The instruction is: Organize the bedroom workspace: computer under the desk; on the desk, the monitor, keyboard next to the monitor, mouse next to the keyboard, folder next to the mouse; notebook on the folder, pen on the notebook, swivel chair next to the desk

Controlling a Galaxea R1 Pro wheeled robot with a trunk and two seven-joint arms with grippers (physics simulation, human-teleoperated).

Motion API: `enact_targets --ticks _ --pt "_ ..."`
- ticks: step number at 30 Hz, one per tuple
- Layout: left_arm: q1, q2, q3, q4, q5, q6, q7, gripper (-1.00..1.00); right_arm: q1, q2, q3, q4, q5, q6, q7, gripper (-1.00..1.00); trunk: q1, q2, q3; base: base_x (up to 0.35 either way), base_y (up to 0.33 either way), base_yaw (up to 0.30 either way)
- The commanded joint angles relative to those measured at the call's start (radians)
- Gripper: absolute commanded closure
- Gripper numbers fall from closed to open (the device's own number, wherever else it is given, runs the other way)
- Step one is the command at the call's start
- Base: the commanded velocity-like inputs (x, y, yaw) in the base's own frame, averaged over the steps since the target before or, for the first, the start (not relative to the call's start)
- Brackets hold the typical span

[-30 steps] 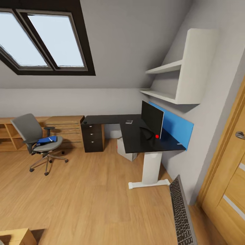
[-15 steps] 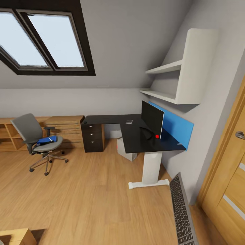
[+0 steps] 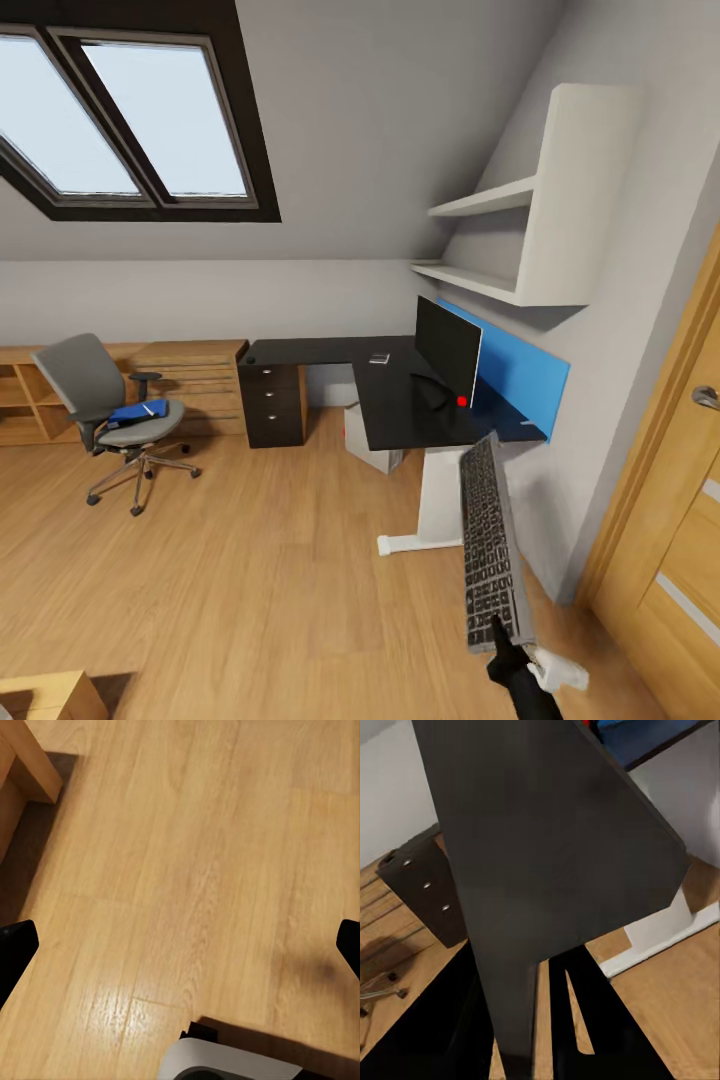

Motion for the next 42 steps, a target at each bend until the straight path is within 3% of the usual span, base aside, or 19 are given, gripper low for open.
enact_targets --ticks 1,4,8,9,12,13,15,16,18,20,23,25,26,27,30,35,39,41,42 --pt "0.001 0.000 -0.005 -0.002 0.004 -0.001 0.005 -1.00 -0.005 -0.001 0.004 -0.062 0.033 0.071 -0.058 1.00 0.000 -0.001 -0.001 0.000 0.000 0.000" --pt "0.000 0.000 -0.004 -0.002 0.004 -0.002 0.005 -1.00 -0.042 0.001 0.003 -0.195 0.078 0.257 -0.161 1.00 0.000 -0.001 -0.001 0.000 0.000 0.000" --pt "0.000 0.000 -0.002 -0.002 0.004 -0.018 0.004 -1.00 -0.149 0.016 0.002 -0.276 0.082 0.527 -0.206 1.00 0.000 -0.001 -0.001 0.000 0.000 0.000" --pt "0.001 -0.001 -0.003 -0.002 0.004 -0.031 0.004 -1.00 -0.246 0.051 -0.022 -0.282 0.013 0.651 -0.212 1.00 0.000 -0.001 -0.001 0.000 0.000 0.000" --pt "0.000 -0.002 -0.004 -0.002 0.005 -0.031 0.006 -1.00 -0.308 0.064 -0.043 -0.278 -0.104 0.732 -0.204 1.00 0.000 -0.001 -0.001 0.000 0.000 0.000" --pt "0.001 -0.007 -0.005 -0.003 0.005 -0.031 0.007 -1.00 -0.339 0.066 -0.057 -0.283 -0.273 0.835 -0.160 1.00 0.000 -0.001 -0.001 0.000 0.000 0.000" --pt "0.000 -0.010 -0.005 -0.006 0.004 -0.031 0.007 -1.00 -0.346 0.065 -0.081 -0.288 -0.384 0.878 -0.105 1.00 0.000 -0.001 -0.001 0.000 0.000 0.000" --pt "0.001 -0.014 -0.006 -0.027 0.004 -0.033 0.006 -1.00 -0.349 0.064 -0.125 -0.294 -0.540 0.936 -0.038 1.00 0.000 -0.001 -0.001 0.000 0.000 0.000" --pt "0.001 -0.015 -0.007 -0.063 0.003 -0.030 0.006 -1.00 -0.349 0.062 -0.135 -0.296 -0.615 0.957 -0.016 1.00 0.000 -0.001 -0.001 0.000 0.000 0.000" --pt "0.000 -0.014 -0.008 -0.136 0.002 -0.026 0.006 -1.00 -0.349 0.059 -0.138 -0.293 -0.655 0.967 0.000 1.00 0.000 -0.001 -0.001 0.000 0.000 0.000" --pt "0.001 -0.013 -0.008 -0.224 0.003 -0.018 0.005 -1.00 -0.349 0.058 -0.140 -0.286 -0.667 0.970 0.005 1.00 0.000 -0.001 -0.001 0.000 0.000 0.000" --pt "0.000 -0.014 -0.007 -0.346 0.004 0.027 0.005 -1.00 -0.349 0.055 -0.142 -0.278 -0.673 0.971 0.007 1.00 0.000 -0.001 -0.001 0.000 0.000 0.000" --pt "0.001 -0.017 -0.007 -0.462 0.005 0.114 0.006 -1.00 -0.348 0.047 -0.142 -0.275 -0.676 0.972 0.008 1.00 0.000 -0.001 -0.001 0.000 0.000 0.000" --pt "0.001 -0.022 -0.007 -0.644 0.005 0.298 0.007 -1.00 -0.348 0.035 -0.143 -0.273 -0.677 0.972 0.007 1.00 0.000 -0.001 -0.001 0.000 0.000 0.000" --pt "0.001 -0.028 -0.004 -0.842 0.012 0.544 0.006 -1.00 -0.347 0.028 -0.143 -0.271 -0.678 0.972 0.007 1.00 0.000 -0.001 -0.001 0.000 0.000 0.000" --pt "0.001 -0.024 -0.001 -0.902 0.030 0.647 0.004 -1.00 -0.342 0.025 -0.143 -0.288 -0.680 0.974 0.008 1.00 0.000 -0.001 -0.001 0.000 0.000 0.000" --pt "0.001 -0.016 0.022 -0.798 0.028 0.653 0.000 -1.00 -0.342 0.027 -0.141 -0.279 -0.676 0.972 0.008 1.00 0.000 -0.001 -0.001 0.163 0.000 0.000" --pt "0.001 -0.017 0.023 -0.783 0.027 0.621 0.003 -1.00 -0.342 0.028 -0.140 -0.263 -0.676 0.972 0.008 1.00 0.000 -0.001 -0.001 0.307 0.000 0.000" --pt "0.001 -0.015 0.026 -0.750 0.029 0.523 0.006 -1.00 -0.341 0.029 -0.139 -0.253 -0.675 0.971 0.010 1.00 0.000 -0.001 -0.001 0.327 0.000 0.000"
